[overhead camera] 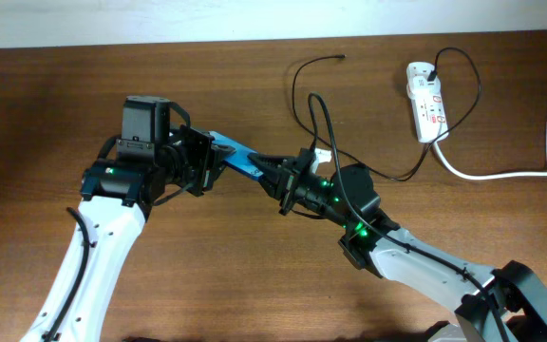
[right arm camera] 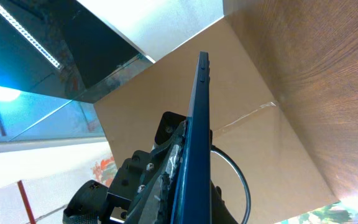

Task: Plug charger to phone and switch on socket
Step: 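Hold the phone with the left gripper while the right gripper releases, then withdraw the right gripper and move it toward the black cable, then lower the right gripper onto the black cable near the power strip, then grasp the USB-C plug end of the black cable with the right gripper, then carry the cable plug with the right gripper toward the phone's bottom port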

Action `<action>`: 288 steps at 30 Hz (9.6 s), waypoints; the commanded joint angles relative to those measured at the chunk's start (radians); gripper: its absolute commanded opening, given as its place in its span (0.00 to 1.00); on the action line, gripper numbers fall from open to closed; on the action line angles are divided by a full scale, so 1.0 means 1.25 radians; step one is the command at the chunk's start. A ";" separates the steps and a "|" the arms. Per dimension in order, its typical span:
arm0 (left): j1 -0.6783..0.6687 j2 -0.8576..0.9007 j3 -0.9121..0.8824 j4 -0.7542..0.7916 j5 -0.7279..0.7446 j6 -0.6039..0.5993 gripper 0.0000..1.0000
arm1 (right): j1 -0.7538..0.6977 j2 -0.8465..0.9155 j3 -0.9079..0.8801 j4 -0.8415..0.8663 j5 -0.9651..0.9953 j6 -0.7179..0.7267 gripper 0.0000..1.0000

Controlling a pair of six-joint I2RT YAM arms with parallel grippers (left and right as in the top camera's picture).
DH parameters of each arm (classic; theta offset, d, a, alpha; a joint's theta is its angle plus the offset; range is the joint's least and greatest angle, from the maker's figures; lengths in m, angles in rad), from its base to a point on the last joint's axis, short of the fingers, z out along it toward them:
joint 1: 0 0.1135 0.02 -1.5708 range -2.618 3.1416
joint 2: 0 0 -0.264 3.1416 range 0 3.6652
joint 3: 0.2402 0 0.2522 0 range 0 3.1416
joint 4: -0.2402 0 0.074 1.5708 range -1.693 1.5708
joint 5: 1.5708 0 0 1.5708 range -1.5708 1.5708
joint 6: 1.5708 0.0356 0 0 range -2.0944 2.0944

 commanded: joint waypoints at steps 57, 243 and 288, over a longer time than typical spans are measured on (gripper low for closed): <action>0.054 0.006 0.008 -0.386 -0.284 0.693 0.00 | 0.013 -0.455 0.243 -1.447 0.338 -0.888 0.98; 0.054 0.006 0.008 0.211 0.566 0.818 0.00 | -0.269 0.045 0.525 -1.900 -0.619 -2.195 0.05; 0.052 0.006 0.008 0.291 0.454 0.526 0.00 | -0.175 0.045 0.525 -1.505 -0.710 -1.923 0.04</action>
